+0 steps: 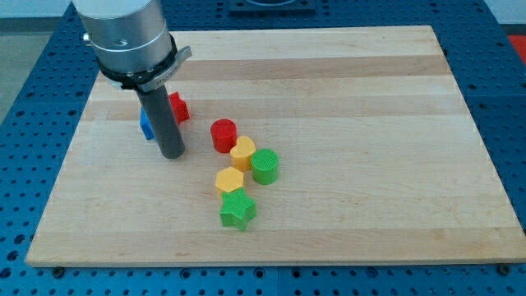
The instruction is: Move the red circle closer to the red star
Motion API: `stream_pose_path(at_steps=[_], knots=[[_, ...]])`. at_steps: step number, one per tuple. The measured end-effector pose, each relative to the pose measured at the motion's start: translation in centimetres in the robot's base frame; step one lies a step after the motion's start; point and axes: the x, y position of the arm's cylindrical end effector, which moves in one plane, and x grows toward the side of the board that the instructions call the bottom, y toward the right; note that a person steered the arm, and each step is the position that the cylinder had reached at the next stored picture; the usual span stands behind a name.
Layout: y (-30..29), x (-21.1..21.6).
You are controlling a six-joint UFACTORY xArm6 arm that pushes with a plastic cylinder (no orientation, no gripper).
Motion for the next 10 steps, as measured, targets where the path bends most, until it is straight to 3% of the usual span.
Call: stream_pose_path(at_steps=[3, 6, 8, 10], knots=[[0.0, -3.2], [6.2, 1.1], [12.7, 0.7], [8.5, -2.5]])
